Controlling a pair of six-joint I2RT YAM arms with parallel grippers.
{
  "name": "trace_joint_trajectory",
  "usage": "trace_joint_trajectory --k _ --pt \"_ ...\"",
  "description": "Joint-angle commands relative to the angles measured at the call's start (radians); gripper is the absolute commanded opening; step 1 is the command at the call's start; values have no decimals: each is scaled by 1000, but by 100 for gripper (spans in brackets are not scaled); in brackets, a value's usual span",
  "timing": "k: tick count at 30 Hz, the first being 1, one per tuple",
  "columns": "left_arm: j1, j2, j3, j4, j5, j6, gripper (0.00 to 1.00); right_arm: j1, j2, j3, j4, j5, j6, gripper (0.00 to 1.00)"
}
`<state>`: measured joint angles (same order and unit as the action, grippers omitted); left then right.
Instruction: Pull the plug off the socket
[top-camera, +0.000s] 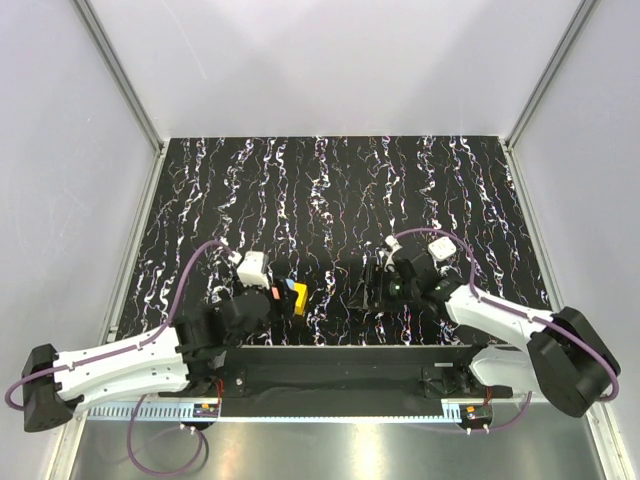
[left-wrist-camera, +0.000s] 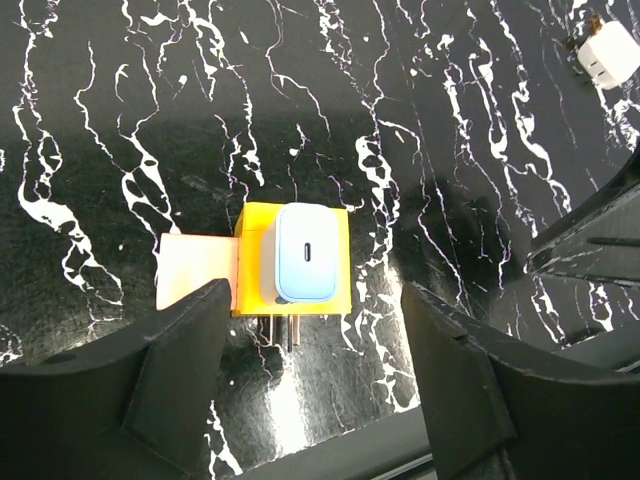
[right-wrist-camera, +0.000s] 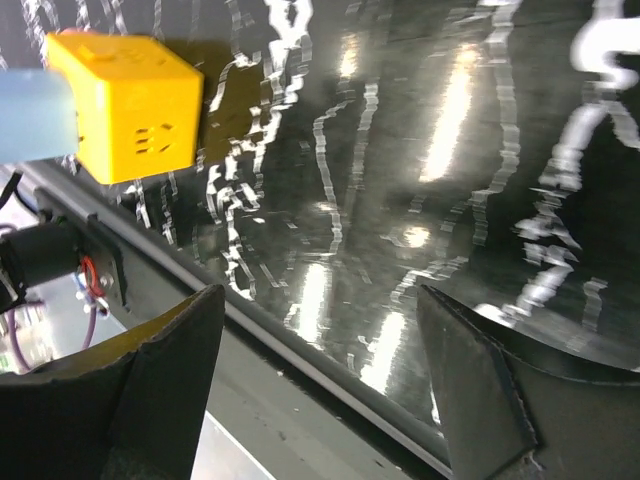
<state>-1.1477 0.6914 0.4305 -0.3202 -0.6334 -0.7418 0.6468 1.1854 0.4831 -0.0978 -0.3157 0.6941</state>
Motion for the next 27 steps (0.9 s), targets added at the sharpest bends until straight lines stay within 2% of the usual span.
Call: trace_joint_trajectory --k 1,4,8,12,19,22,23,26,27 --pt "-4 31 63 3 11 16 71 42 31 54 82 10 24 82" --pt "-4 85 102 -17 6 30 68 66 60 63 89 9 31 77" --pt "-3 51 74 -54 -18 -45 66 80 66 106 70 35 28 75" --pt "-3 -48 -13 -53 -22 -148 73 80 63 169 -64 124 33 76" --pt "-3 -104 -70 -34 63 -154 80 82 69 239 -128 139 5 81" --pt "-3 -89 -91 18 77 -130 68 82 71 250 -137 135 -4 82" --pt "-3 -86 -104 29 72 -126 61 82 68 250 -138 132 -11 82" --pt "-1 -67 -125 125 77 -55 62 80 48 247 -137 109 -27 82" --pt "-3 -41 -119 124 60 -48 67 82 42 246 -138 107 -28 82"
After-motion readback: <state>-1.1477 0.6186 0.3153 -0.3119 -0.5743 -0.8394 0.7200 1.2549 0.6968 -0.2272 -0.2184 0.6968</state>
